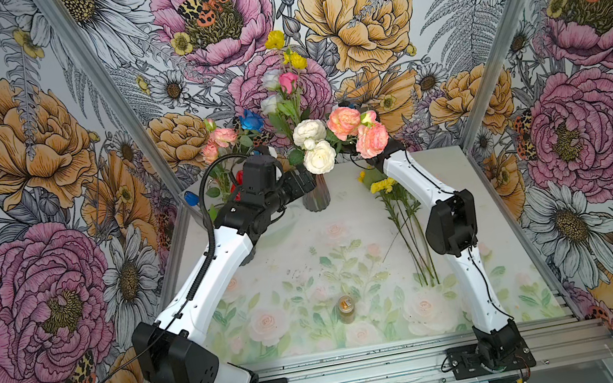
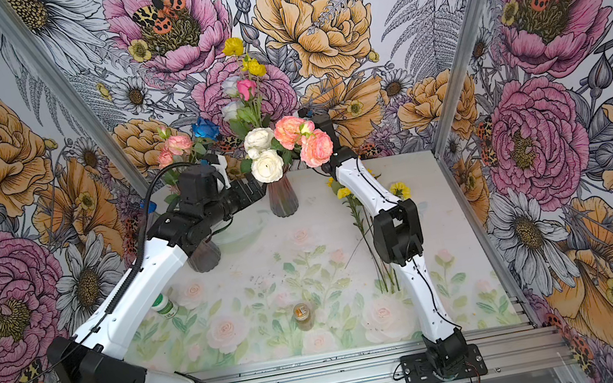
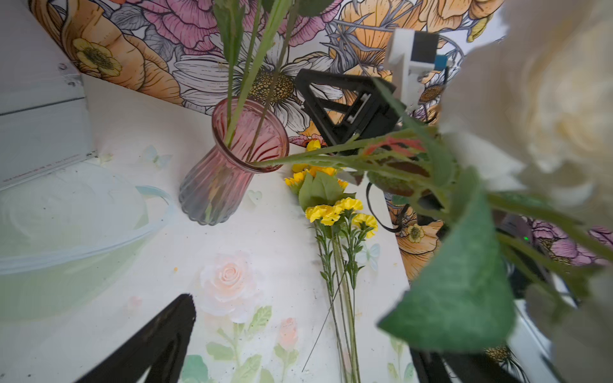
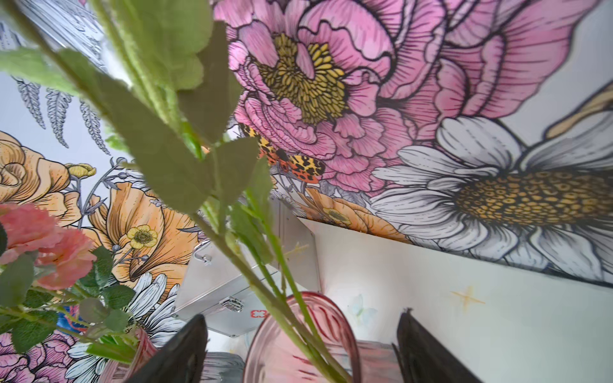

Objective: Pick out yellow flowers from the vase
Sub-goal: Adjust the flower in the vase, then pick up the flower from the vase.

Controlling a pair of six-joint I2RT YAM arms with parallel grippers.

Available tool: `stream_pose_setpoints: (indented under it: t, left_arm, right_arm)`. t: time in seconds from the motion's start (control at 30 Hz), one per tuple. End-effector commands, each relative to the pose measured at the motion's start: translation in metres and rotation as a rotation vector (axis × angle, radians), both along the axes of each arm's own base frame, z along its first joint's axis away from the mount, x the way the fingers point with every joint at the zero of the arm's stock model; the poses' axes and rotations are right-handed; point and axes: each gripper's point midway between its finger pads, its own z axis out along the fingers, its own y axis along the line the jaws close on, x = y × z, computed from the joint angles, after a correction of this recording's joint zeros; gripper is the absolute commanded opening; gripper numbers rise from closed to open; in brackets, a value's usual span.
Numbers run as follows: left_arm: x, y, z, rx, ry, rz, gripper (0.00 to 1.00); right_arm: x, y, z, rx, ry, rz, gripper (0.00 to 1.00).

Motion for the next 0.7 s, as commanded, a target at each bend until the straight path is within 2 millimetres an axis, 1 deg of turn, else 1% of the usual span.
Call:
stream_pose_setpoints:
  t: [0.0, 0.07, 0.13, 0.2, 0.37, 0.43, 0.53, 0.57, 0.6, 0.67]
  left_arm:
    - [0.017, -0.013, 0.012, -0.129, 0.02, 0.033, 0.99]
    - [0.027, -0.012, 0.014, -0.142, 0.022, 0.059, 0.99]
    - [0.04, -0.004, 0.014, -0.148, 0.02, 0.111, 0.99]
    - [0.053, 0.005, 0.009, -0.176, 0.046, 0.149, 0.99]
    - [0.083, 0.021, -0.002, -0.131, 0.036, 0.214, 0.99]
    - [0.092, 0.023, -0.006, -0.125, 0.039, 0.229, 0.99]
    - [0.103, 0.019, -0.004, -0.106, 0.018, 0.225, 0.98]
    - [0.104, 0.019, 0.0, -0.109, 0.01, 0.227, 0.98]
    - [0.112, 0.018, -0.015, -0.099, 0.036, 0.231, 0.98]
    - [0.111, 0.017, -0.014, -0.09, 0.029, 0.227, 0.98]
  right_arm:
    - [-0.003, -0.016, 0.029, 0.008, -0.046, -0.024, 0.89]
    - [-0.003, -0.023, 0.028, 0.007, -0.038, -0.031, 0.89]
    - [-0.003, -0.031, 0.026, 0.001, -0.03, -0.043, 0.89]
    - [-0.004, -0.041, 0.025, -0.006, -0.022, -0.06, 0.89]
    - [-0.015, -0.062, 0.025, -0.046, -0.022, -0.077, 0.92]
    - [-0.019, -0.075, 0.025, -0.06, -0.018, -0.09, 0.93]
    - [-0.025, -0.095, 0.024, -0.065, -0.002, -0.114, 0.93]
    - [-0.027, -0.099, 0.023, -0.066, 0.002, -0.117, 0.93]
    - [-0.029, -0.104, 0.022, -0.071, 0.006, -0.121, 0.93]
    - [-0.034, -0.111, 0.019, -0.08, 0.013, -0.124, 0.93]
